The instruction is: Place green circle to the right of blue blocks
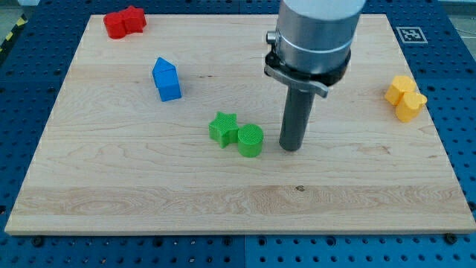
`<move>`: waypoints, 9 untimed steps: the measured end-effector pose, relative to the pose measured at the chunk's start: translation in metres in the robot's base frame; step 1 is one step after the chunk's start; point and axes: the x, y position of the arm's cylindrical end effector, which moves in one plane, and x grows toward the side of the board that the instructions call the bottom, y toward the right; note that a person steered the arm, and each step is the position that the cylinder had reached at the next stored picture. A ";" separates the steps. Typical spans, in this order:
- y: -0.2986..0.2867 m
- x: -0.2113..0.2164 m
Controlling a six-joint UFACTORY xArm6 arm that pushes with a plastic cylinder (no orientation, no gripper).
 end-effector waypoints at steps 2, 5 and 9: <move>-0.011 0.038; -0.069 0.035; -0.049 0.014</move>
